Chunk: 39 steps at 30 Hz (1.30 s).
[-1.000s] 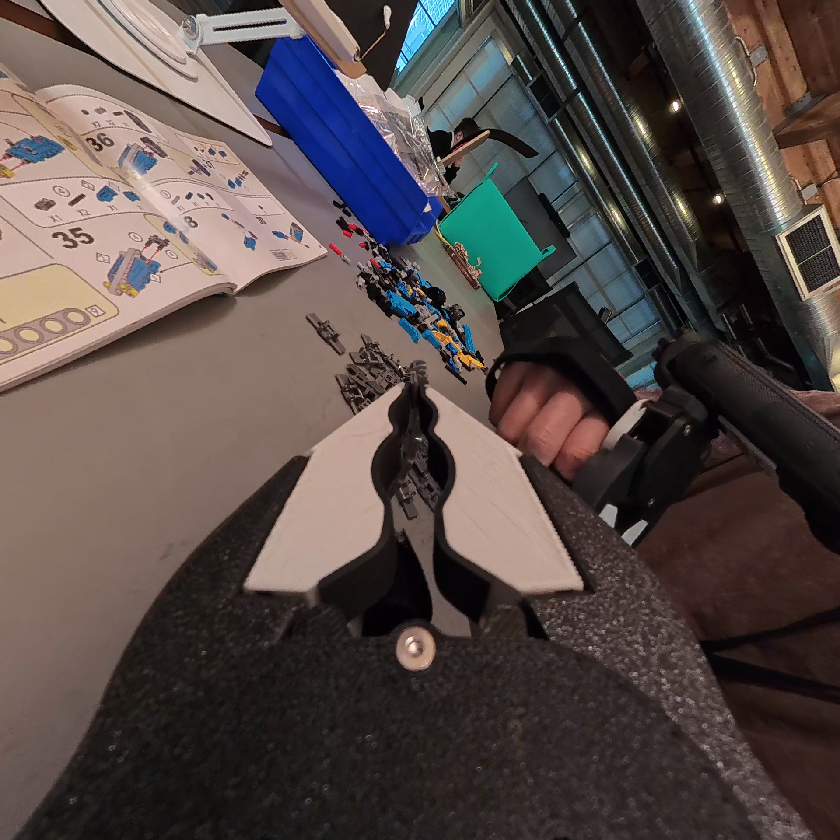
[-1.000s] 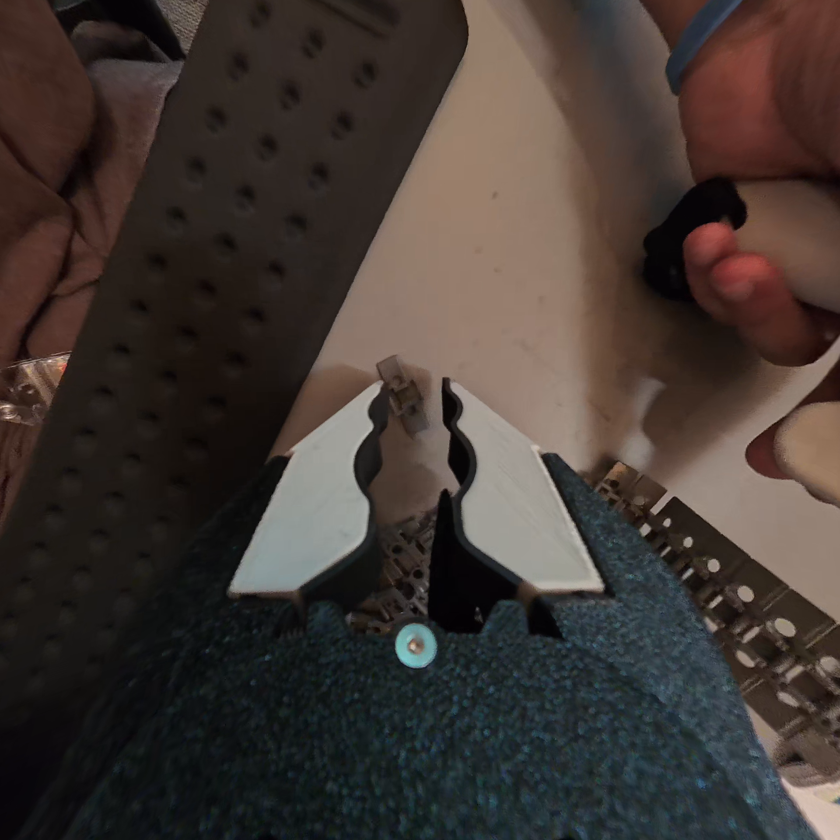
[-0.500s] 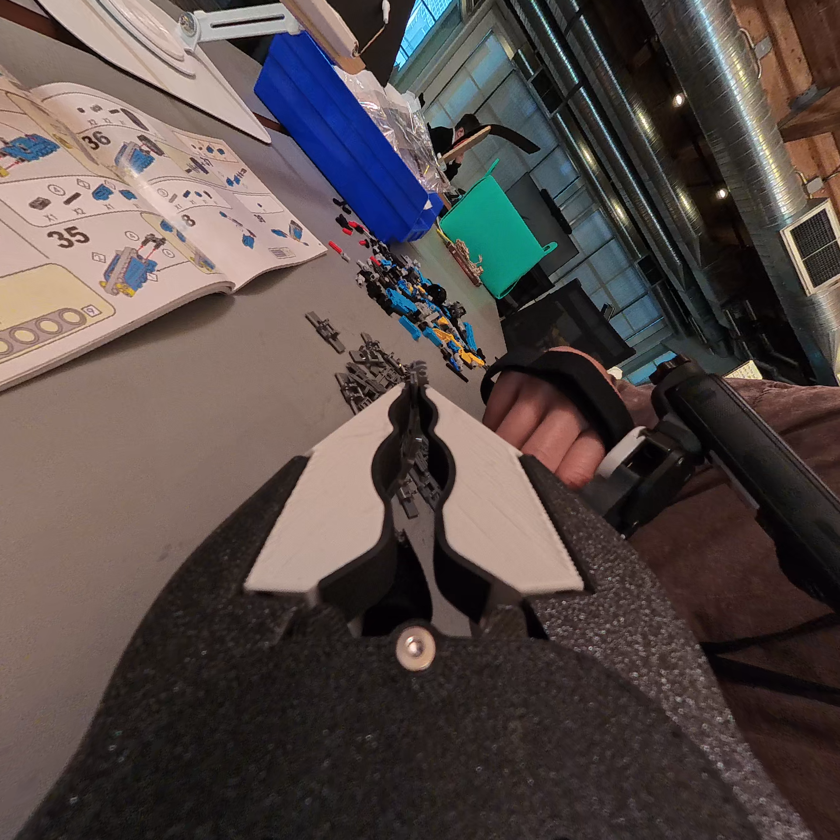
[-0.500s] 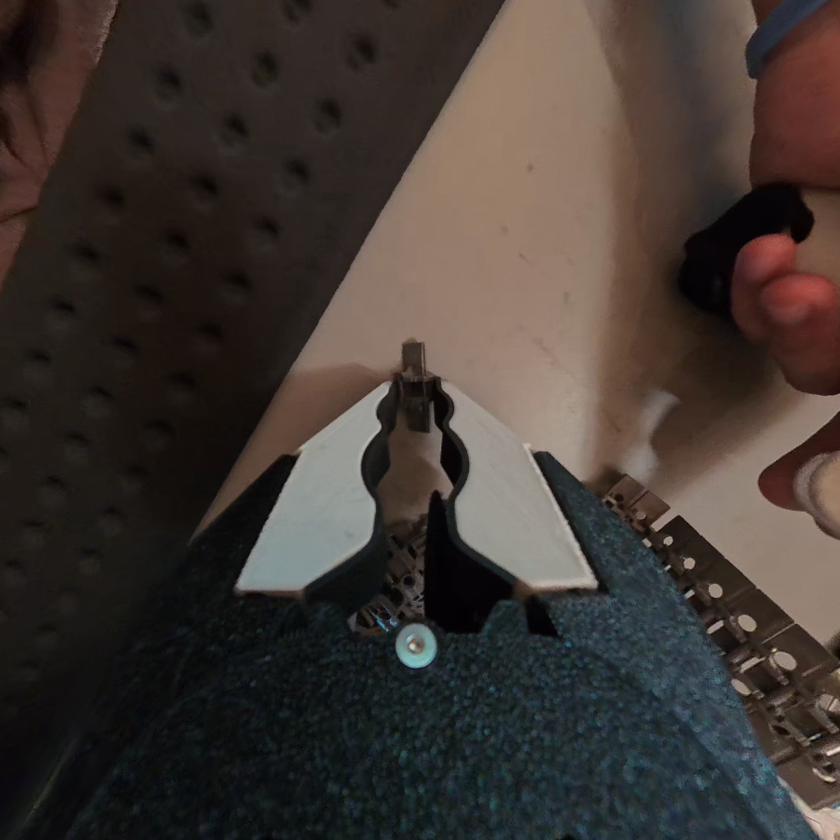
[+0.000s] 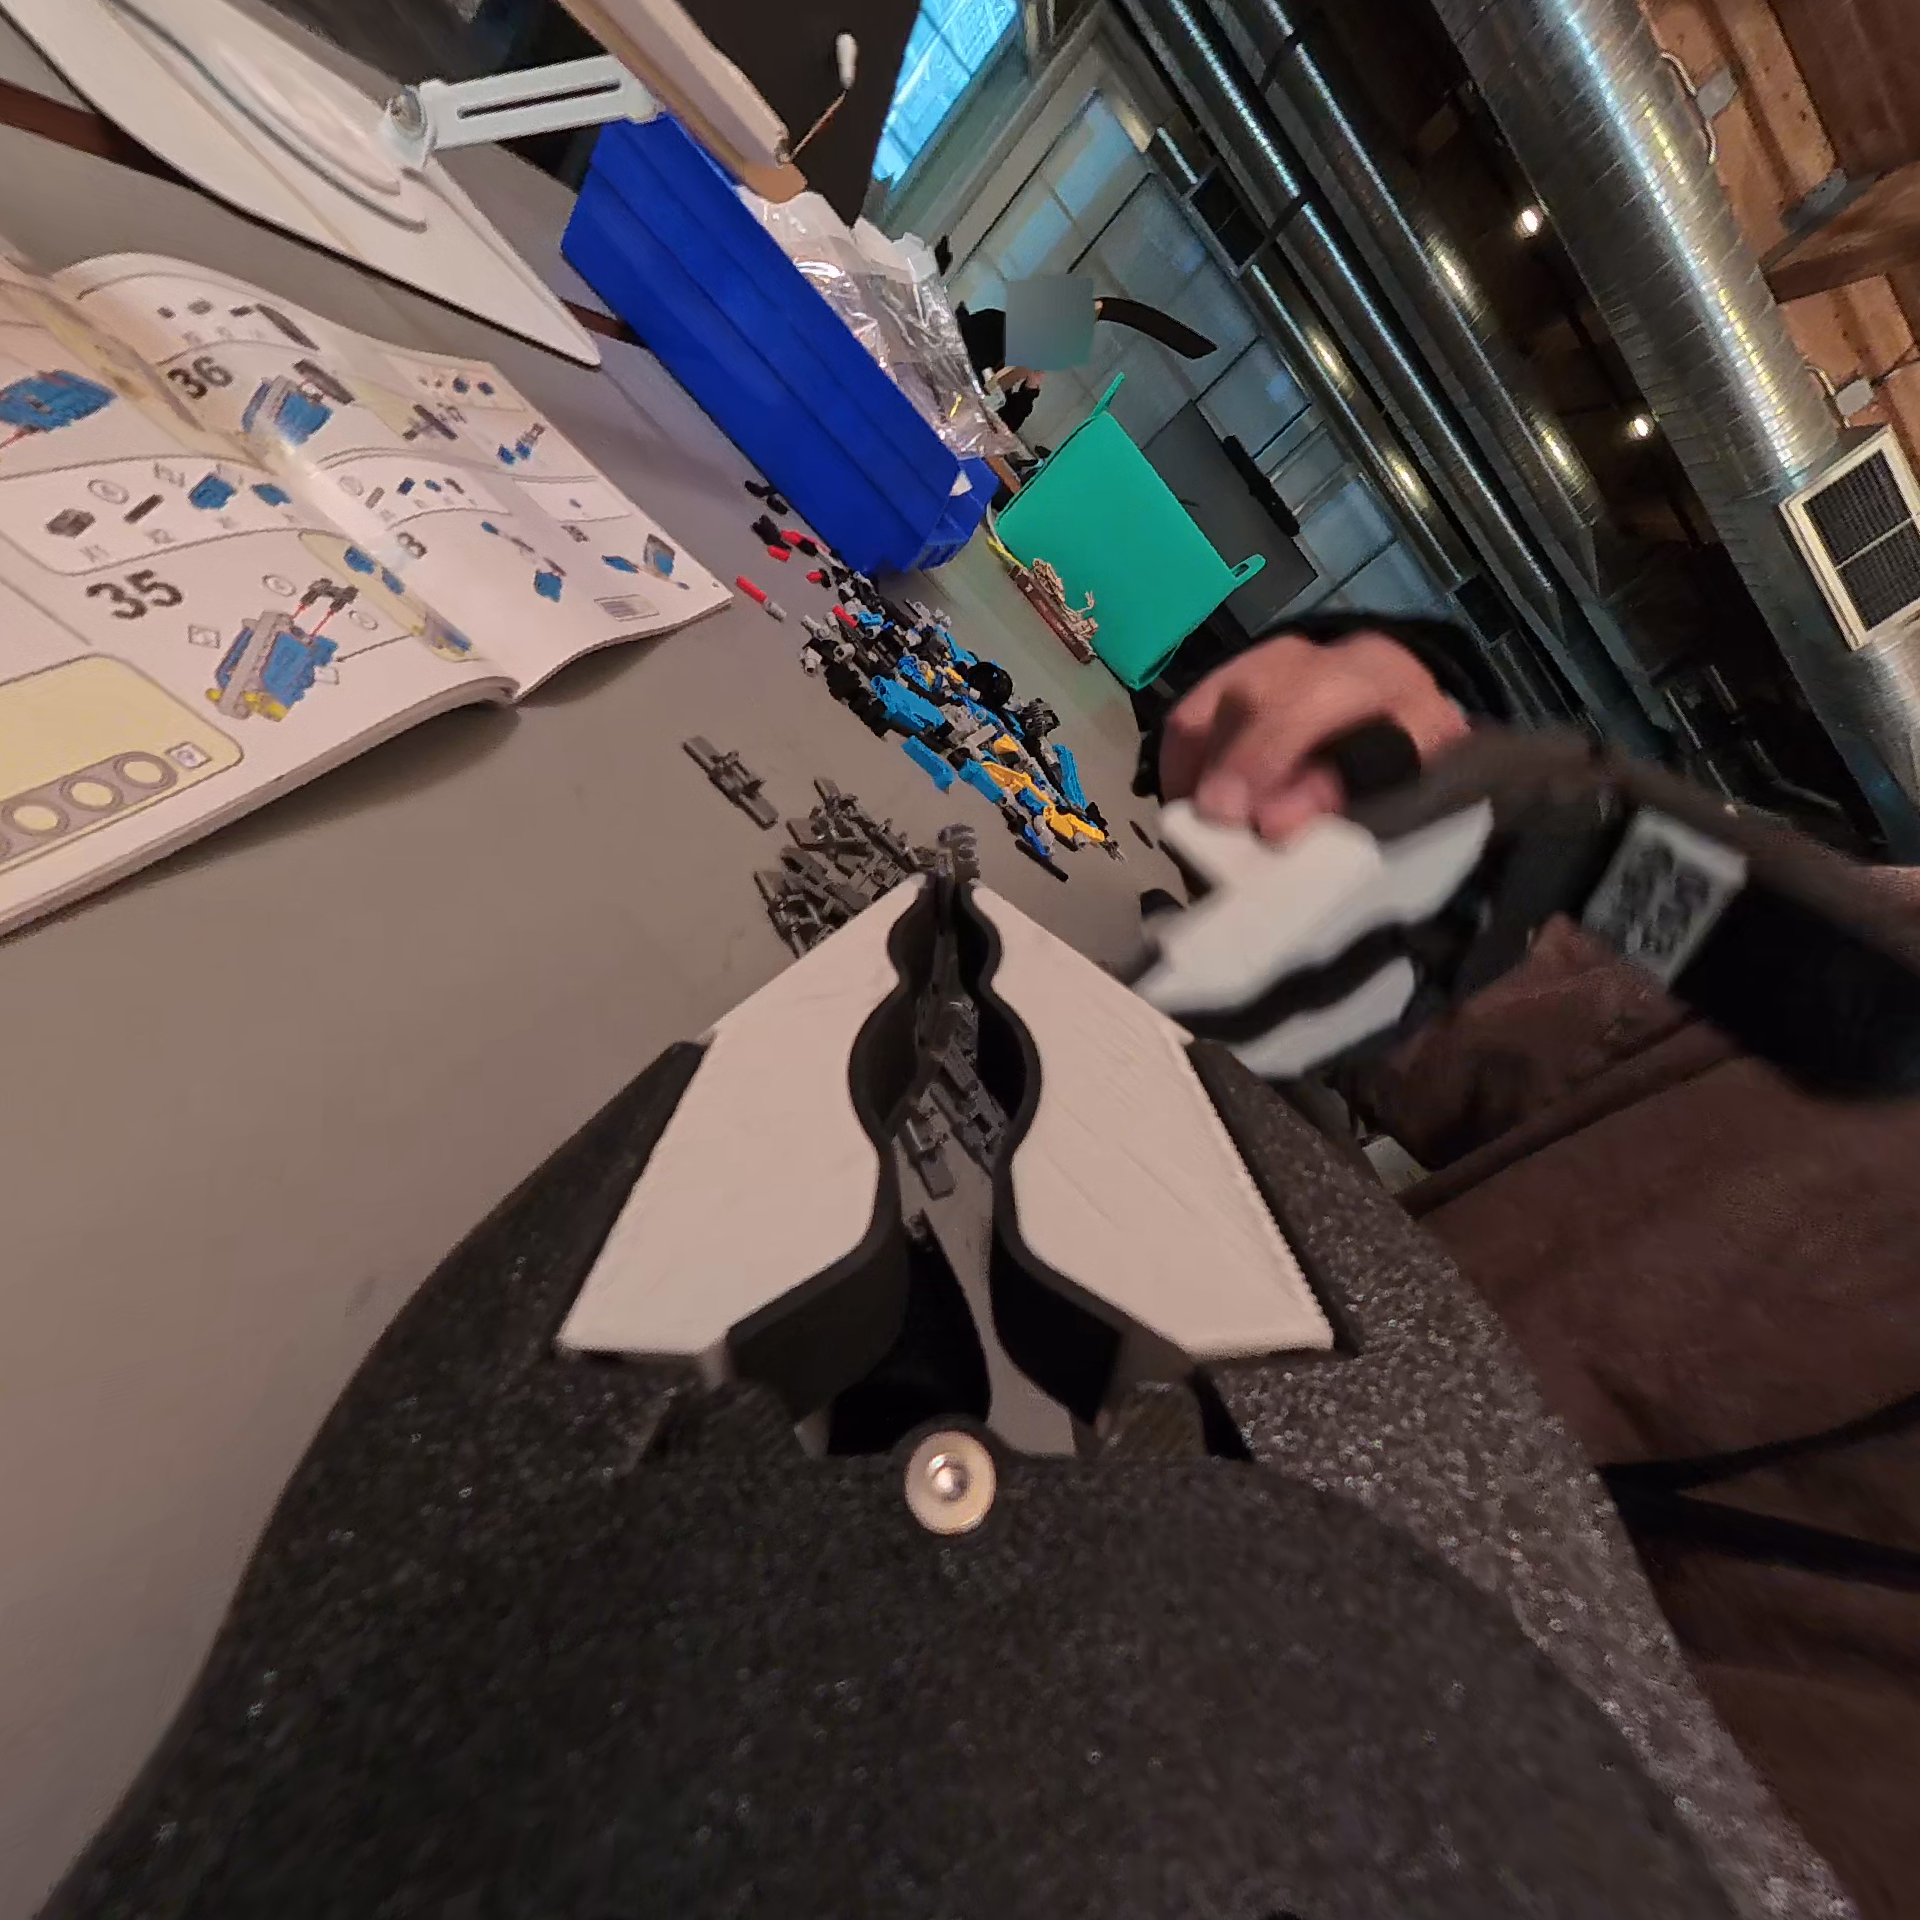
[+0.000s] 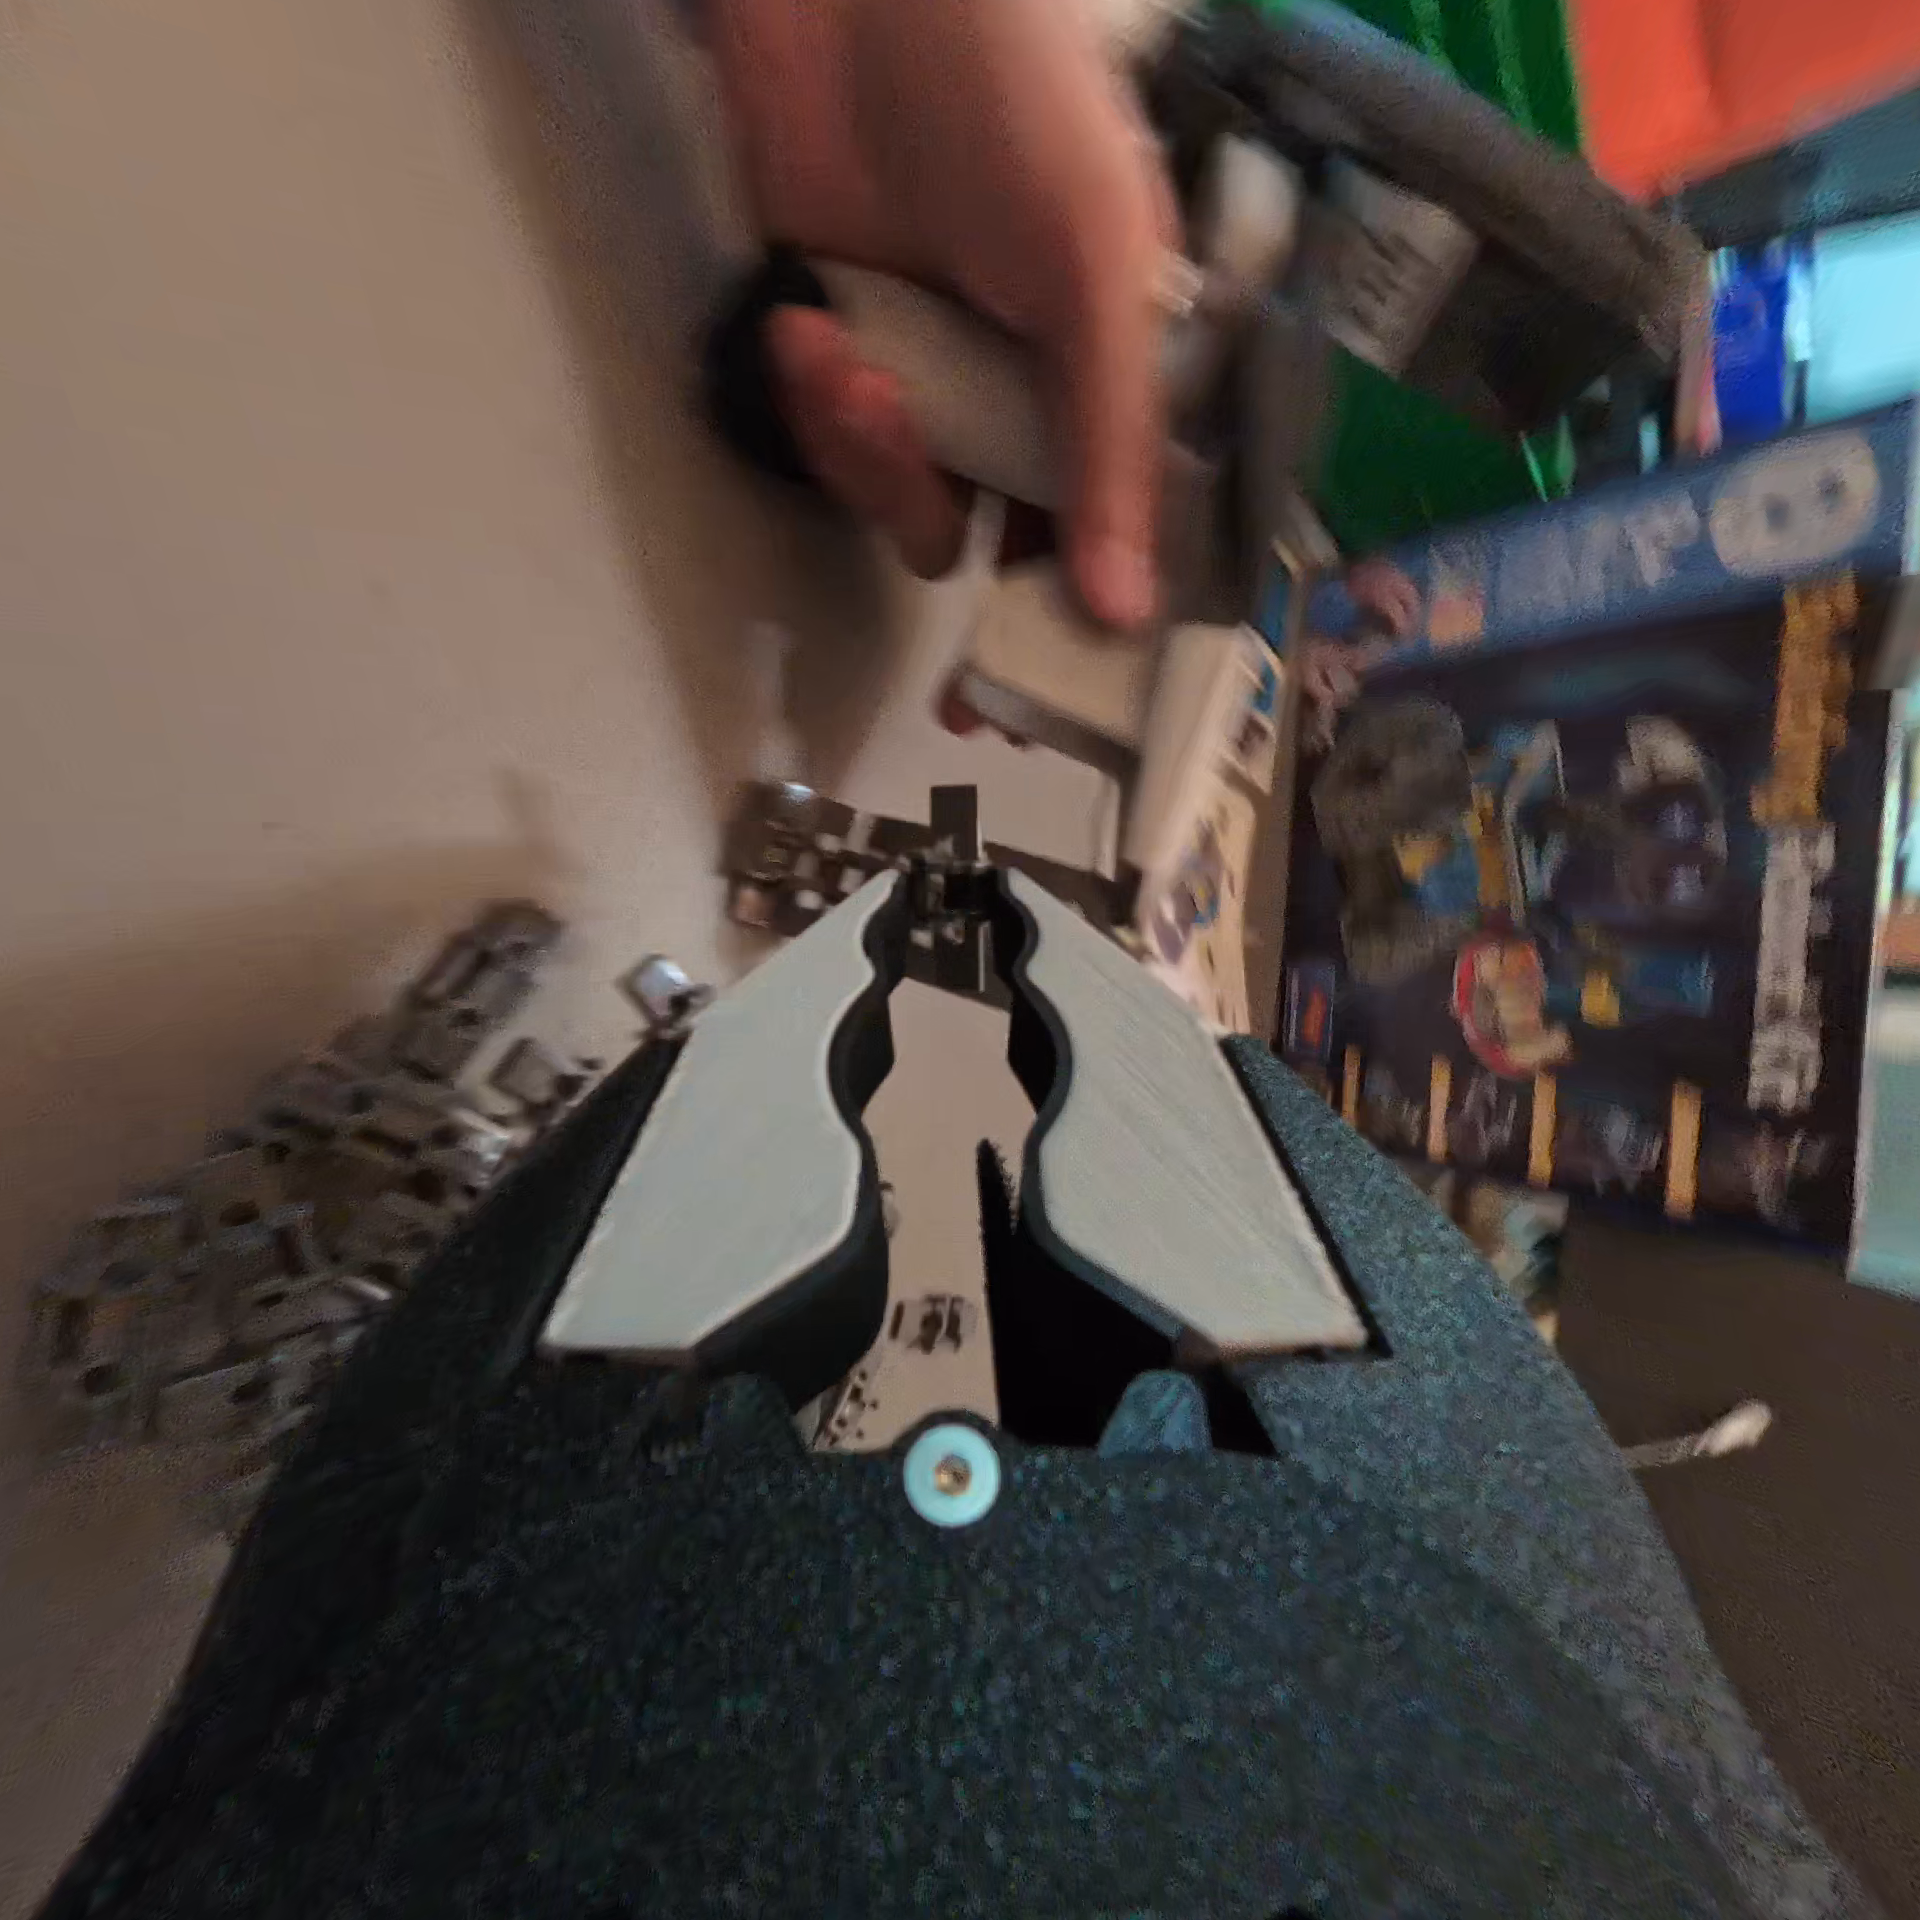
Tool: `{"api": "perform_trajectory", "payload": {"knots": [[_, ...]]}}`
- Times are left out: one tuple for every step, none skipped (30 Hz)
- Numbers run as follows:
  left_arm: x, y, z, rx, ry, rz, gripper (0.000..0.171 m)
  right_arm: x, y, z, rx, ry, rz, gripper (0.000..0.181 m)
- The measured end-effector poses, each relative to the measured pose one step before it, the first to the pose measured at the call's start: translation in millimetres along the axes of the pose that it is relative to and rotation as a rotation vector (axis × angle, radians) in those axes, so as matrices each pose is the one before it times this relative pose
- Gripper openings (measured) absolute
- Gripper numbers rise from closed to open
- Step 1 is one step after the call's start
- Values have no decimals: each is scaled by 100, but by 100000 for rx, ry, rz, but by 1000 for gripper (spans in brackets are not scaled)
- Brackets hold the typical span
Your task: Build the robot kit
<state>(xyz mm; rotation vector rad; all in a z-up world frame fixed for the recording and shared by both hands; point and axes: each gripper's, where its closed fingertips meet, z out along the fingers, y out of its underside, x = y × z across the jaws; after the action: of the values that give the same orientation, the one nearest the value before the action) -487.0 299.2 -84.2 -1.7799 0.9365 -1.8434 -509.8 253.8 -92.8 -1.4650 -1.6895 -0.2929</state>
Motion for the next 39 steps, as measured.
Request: {"api": "perform_trajectory", "payload": {"knots": [[266, -35, 73, 520, 775, 1979, 1, 1710, 951, -195, -1043, 2239, 11753, 15], [243, 4, 97, 263, 662, 1814, 1, 1554, 589, -60, 376, 1840, 11249, 15], [228, 33, 116, 103, 630, 1522, 1, 975, 284, 70, 1299, -631, 10477, 15], [195, 26, 92, 231, 537, 1161, 1, 599, 229, 179, 671, -1350, 9426, 15], [132, 29, 72, 71, 188, 653, 1, 224, 191, 162, 435, -1578, 5332, 15], [95, 34, 52, 18, 133, 397, 1, -57, 219, 112, 152, -851, 537, 15], [-20, 109, 69, -515, -431, 297, 1, 68, 280, 32, -1196, 1344, -2306, 16], [54, 119, 78, -662, 117, 387, 1, -95, -12, -54, -438, 504, -2205, 15], [91, 50, 43, -247, 417, 265, 1, -42, -16, -53, -1099, 35, -1848, 15], [25, -14, 17, -28, 155, 98, 1, -3, 8, -26, -1524, -897, -786, 15], [-27, 83, 9, -520, 31, -231, 1, -110, 44, 32, -1640, -2580, 677, 15], [-47, 173, 51, -1012, -131, -86, 0, -178, 241, 113, -2619, -3830, 238, 15], [-12, 124, 67, -747, -182, 217, 0, -178, 158, 73, -2040, -4197, -336, 14], [-3, 39, 31, -167, -301, 409, 0, -82, 66, 69, -1680, -3860, -295, 14], [43, -29, -20, 125, 161, 146, 0, 44, -20, 43, -1956, -3352, 113, 15], [105, -135, -89, 723, 1011, -406, 0, 152, -170, 1, -1674, -2507, 367, 17], [154, -157, -108, 762, 1532, -736, 0, -56, -266, -3, -975, -3303, 207, 17], [22, -111, -95, 487, 677, -585, 1, -81, -125, 38, -1556, -3372, -822, 15], [-65, -105, -59, 600, -20, -338, 1, 191, -55, 56, -1479, -1672, -1223, 17], [-9, -42, -42, 183, 215, -355, 1, -1, -24, 71, -906, -3179, -380, 16], [37, -11, -27, 22, 443, -207, 1, -56, -9, 47, -709, -3864, 842, 16], [79, -27, -28, 188, 555, -25, 1, -46, -54, -19, -143, -3692, 1593, 16], [109, -64, -23, 297, 715, -48, 1, 2, -65, -60, 209, -3128, 1416, 17], [102, -63, -27, 307, 862, -40, 1, 8, -88, -69, 730, -2726, 1437, 18], [126, -36, -31, 148, 906, 202, 1, -120, -72, -52, 1129, -3274, 1696, 17], [116, 22, -5, -289, 871, 639, 1, -309, -38, 0, 1214, -4358, 1795, 14], [181, 131, 13, -975, 1059, 1529, 0, -454, 13, 41, 1271, -5557, 2210, 10], [276, 200, 38, -1498, 1245, 2907, 1, -479, 20, 81, 1440, -6253, 3131, 9], [290, 203, 65, -1650, 767, 3677, 1, -465, 29, 77, 1123, -6804, 2972, 10], [353, 167, 66, -1541, 702, 3792, 0, -460, 29, 44, 1028, -6622, 3095, 10], [465, 211, 90, -1824, 931, 3911, 0, -664, -34, 59, 2060, -7000, 2454, 10], [404, 256, 129, -2270, 228, 3877, 2, -473, 99, 70, 975, -5181, 1524, 11], [225, 222, 150, -2283, -1003, 3621, 1, -339, 199, 128, 290, -3583, 1015, 11], [132, 131, 141, -1553, -1670, 3813, 1, -268, 247, 150, -356, -2431, 1140, 10], [118, 154, 135, -1447, -1536, 3564, 1, -115, 200, 100, -384, -852, 842, 10], [110, 79, 103, -810, -880, 2297, 1, -102, 156, 41, -172, -348, 1053, 10], [136, -58, 50, 265, -2, 895, 1, -142, 43, -31, 554, -370, 799, 10], [138, -122, -3, 978, 520, 158, 2, -170, -46, -70, 1420, -359, -354, 9], [140, -146, 10, 1057, 903, -683, 2, -107, -60, -107, 1390, 378, -789, 9]]}}
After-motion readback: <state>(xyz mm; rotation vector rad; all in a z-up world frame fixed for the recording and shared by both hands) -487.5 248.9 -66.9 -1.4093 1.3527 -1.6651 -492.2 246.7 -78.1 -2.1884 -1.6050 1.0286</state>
